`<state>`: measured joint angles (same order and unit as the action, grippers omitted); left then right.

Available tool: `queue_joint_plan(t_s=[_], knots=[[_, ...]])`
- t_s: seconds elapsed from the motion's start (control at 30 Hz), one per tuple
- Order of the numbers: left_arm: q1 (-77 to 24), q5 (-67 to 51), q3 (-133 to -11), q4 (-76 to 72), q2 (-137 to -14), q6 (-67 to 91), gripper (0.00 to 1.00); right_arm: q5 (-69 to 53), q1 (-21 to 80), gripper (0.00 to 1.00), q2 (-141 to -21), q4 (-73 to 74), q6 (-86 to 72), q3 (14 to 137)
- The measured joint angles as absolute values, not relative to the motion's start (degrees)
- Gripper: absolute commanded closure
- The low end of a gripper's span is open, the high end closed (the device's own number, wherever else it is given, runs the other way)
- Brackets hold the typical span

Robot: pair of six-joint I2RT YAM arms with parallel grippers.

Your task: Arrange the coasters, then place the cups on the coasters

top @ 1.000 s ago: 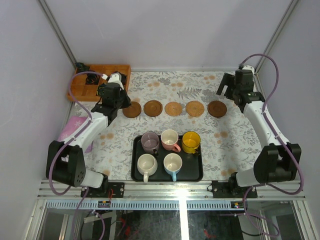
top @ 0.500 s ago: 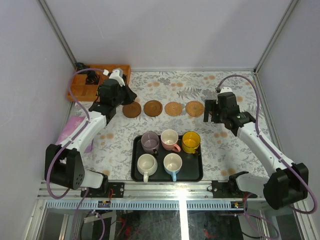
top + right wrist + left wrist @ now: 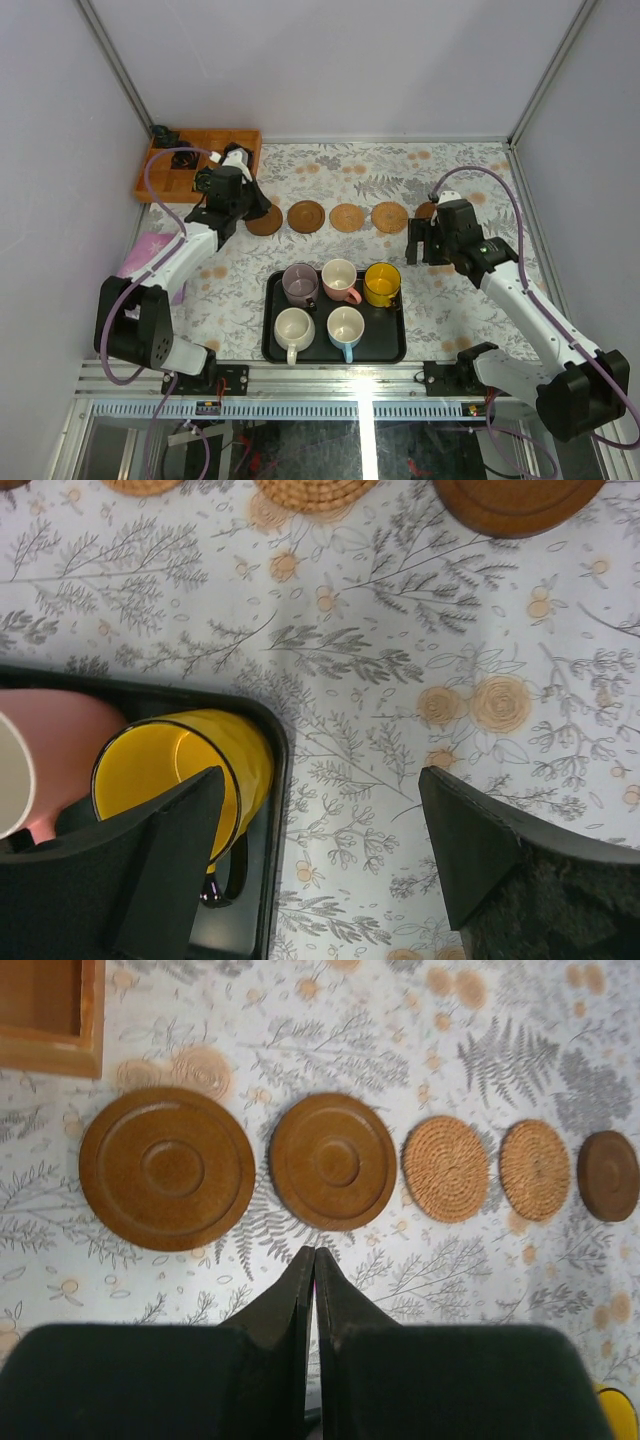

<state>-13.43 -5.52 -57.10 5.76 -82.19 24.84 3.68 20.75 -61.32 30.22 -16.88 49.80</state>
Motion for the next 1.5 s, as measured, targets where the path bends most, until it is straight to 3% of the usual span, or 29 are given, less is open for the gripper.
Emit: queue_joint_plan(t_s=[0.8, 1.5], knots=[[-13.4, -0.5, -53.9, 7.4, -84.4, 25.3, 1.00, -2.7, 31.9, 0.15, -64.0, 36.4, -17.7, 49.2], [-13.4, 0.7, -53.8, 7.4, -85.8, 24.9, 1.00, -1.9, 41.4, 0.37, -68.2, 36.7, -24.6, 44.4]])
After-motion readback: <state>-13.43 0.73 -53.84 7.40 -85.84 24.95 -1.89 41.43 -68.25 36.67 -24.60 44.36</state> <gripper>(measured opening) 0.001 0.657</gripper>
